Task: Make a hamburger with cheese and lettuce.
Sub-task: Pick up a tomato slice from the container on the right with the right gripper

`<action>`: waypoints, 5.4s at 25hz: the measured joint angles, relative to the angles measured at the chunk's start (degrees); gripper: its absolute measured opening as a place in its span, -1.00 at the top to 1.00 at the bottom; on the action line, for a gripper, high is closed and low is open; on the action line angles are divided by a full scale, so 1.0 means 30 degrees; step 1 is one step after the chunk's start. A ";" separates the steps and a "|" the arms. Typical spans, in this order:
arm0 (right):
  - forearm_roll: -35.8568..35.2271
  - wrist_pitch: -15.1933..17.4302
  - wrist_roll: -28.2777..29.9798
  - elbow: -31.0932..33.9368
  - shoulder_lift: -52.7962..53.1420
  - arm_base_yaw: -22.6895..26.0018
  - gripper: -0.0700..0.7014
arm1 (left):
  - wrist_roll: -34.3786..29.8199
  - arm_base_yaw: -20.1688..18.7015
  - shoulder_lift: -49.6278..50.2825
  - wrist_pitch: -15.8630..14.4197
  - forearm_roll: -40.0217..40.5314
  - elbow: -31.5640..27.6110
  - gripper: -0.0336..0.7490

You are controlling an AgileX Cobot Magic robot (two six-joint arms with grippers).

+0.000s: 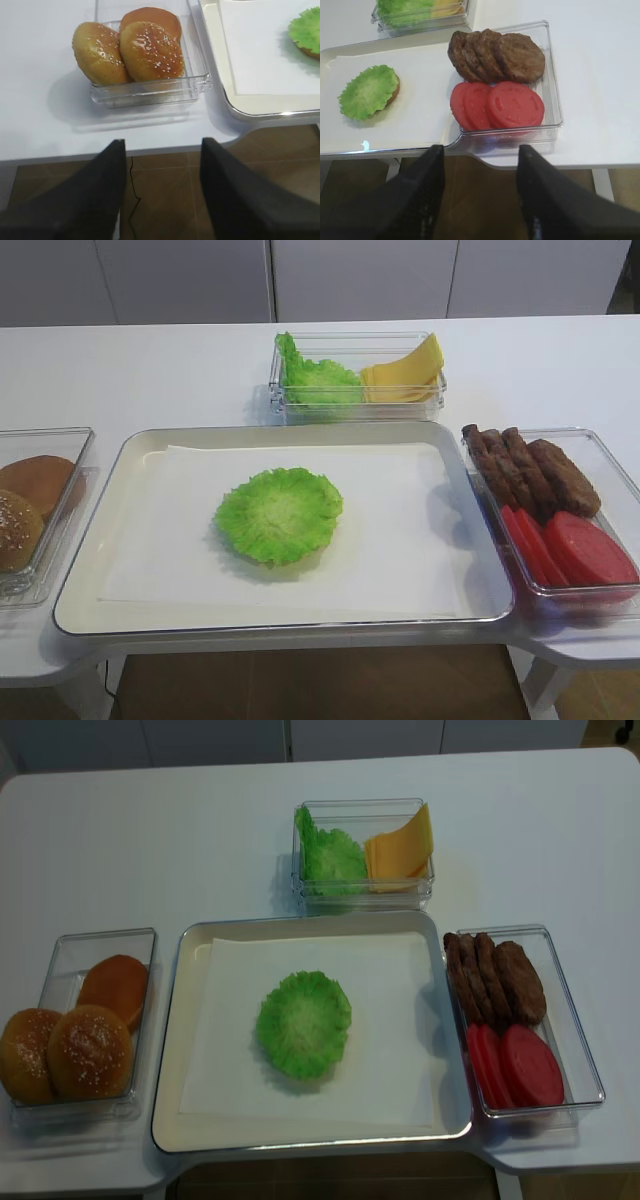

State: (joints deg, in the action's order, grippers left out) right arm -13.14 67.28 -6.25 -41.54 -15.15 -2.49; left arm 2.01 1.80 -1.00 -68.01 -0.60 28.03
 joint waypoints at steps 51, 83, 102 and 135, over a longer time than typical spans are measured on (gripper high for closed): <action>0.4073 -0.1804 -0.4646 -0.6176 -1.7999 -0.8678 -0.06 | 0.0000 0.0000 0.0000 0.0000 0.0000 0.0000 0.00; 1.0228 -0.1861 -0.7777 -0.6340 -2.3620 -1.1908 0.19 | 0.0000 0.0000 0.0000 0.0000 0.0000 0.0000 0.00; 1.0794 -0.1855 -0.7778 -0.6340 -2.4473 -1.1908 0.20 | 0.0000 0.0000 0.0000 0.0000 0.0000 0.0000 0.00; 1.1030 -0.1751 -0.7843 -0.6340 -2.4546 -1.1908 0.68 | 0.0000 0.0000 0.0000 0.0000 0.0000 0.0000 0.00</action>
State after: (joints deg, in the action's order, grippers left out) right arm 19.95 62.03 -29.78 -60.56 -88.78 -38.21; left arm 2.01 1.80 -1.00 -68.01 -0.60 28.03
